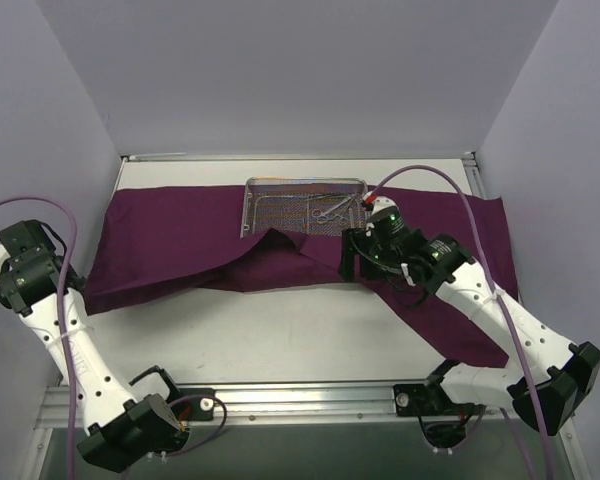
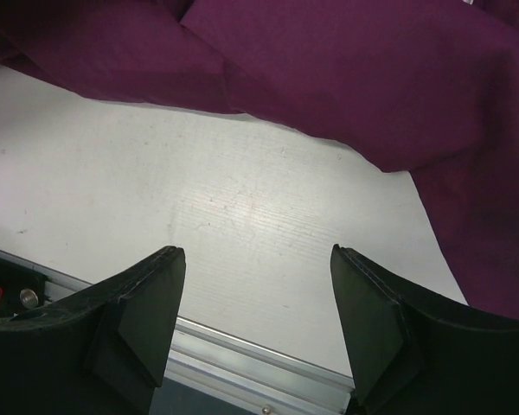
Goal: Open and lay out the surgical kit
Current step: Open the surgical kit at the center of the board.
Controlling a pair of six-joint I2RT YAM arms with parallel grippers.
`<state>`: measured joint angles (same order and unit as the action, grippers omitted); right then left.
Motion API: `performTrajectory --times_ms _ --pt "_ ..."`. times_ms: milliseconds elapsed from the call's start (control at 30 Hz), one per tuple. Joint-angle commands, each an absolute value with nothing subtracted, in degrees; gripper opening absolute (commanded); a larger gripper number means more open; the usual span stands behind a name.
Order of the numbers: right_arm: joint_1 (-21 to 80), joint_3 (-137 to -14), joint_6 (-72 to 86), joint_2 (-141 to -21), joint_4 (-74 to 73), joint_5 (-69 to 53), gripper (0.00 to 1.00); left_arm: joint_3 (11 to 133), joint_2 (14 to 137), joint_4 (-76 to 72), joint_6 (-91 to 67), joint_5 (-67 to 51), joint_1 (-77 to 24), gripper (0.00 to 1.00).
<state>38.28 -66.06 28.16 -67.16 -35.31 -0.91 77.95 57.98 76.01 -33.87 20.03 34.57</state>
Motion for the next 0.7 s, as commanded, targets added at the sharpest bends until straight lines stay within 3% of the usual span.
performTrajectory --times_ms 0,133,433,533,600,667 --pt "37.97 -66.18 27.42 -64.78 -35.86 -0.18 0.69 78.93 61.42 94.57 -35.07 25.58 35.24 0.03" --pt "37.53 -64.69 27.6 -63.9 -36.38 -0.18 0.69 79.54 66.61 95.09 -35.42 25.74 36.82 0.02" --pt "35.95 -66.01 27.6 -63.98 -38.67 1.84 0.69 78.31 68.29 95.19 -35.6 25.32 50.45 0.04" --pt "35.25 -67.23 26.81 -65.39 -39.37 1.32 0.7 79.89 67.85 95.1 -34.98 23.56 50.28 0.63" --pt "35.33 -68.55 25.85 -67.05 -39.55 0.88 0.71 80.68 66.02 94.83 -34.19 20.93 49.49 0.82" --pt "35.24 -71.7 24.79 -68.81 -39.9 0.62 0.75 79.37 64.26 93.53 -34.45 18.64 47.91 0.93"
